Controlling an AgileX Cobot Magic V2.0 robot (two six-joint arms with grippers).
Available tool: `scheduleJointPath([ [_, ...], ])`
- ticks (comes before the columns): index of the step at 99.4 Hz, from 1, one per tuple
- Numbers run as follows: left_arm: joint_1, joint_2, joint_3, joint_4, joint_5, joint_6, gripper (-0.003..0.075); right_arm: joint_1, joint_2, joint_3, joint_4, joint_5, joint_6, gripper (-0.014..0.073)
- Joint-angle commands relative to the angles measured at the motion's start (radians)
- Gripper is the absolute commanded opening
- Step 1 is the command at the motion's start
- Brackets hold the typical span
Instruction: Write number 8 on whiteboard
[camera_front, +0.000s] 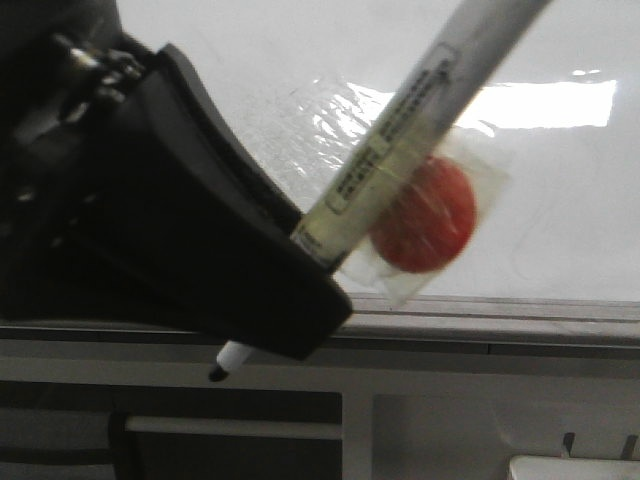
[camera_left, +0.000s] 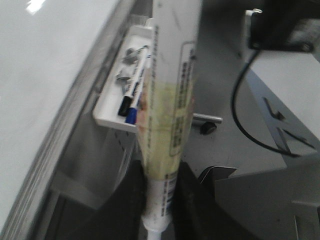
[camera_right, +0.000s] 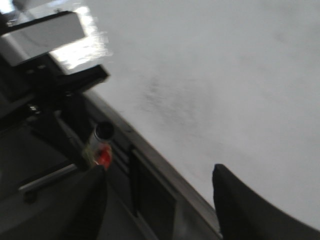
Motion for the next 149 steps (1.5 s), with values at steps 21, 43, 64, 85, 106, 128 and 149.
scheduleJointPath([
  [21,-0.051,-0.04,-0.034,-0.013,-0.069,0.083,-0.002,0.181,0.22,-0.042,0.175,-0.004,-0.26,0.0407],
  [43,-0.051,-0.04,-0.034,-0.013,-0.072,0.083,-0.002,0.309,0.442,-0.094,0.213,-0.102,-0.31,0.0407],
  [64,-0.051,-0.04,-0.034,-0.012,-0.076,0.083,-0.002,0.407,0.586,-0.141,0.227,-0.152,-0.31,0.0405],
  [85,-0.051,-0.04,-0.034,-0.012,-0.091,0.083,-0.002,0.436,0.668,-0.141,0.227,-0.119,-0.308,0.0269],
  [106,-0.051,-0.04,-0.034,-0.012,-0.099,0.083,-0.002,0.436,0.664,-0.141,0.227,-0.114,-0.308,0.0268],
  [128,-0.051,-0.04,-0.034,-0.012,-0.099,0.083,-0.002,0.436,0.664,-0.141,0.227,-0.136,-0.308,0.0006],
  [149,-0.051,-0.04,-0.034,-0.012,-0.104,0.083,-0.002,0.436,0.664,-0.141,0.252,-0.152,-0.308,-0.0063],
])
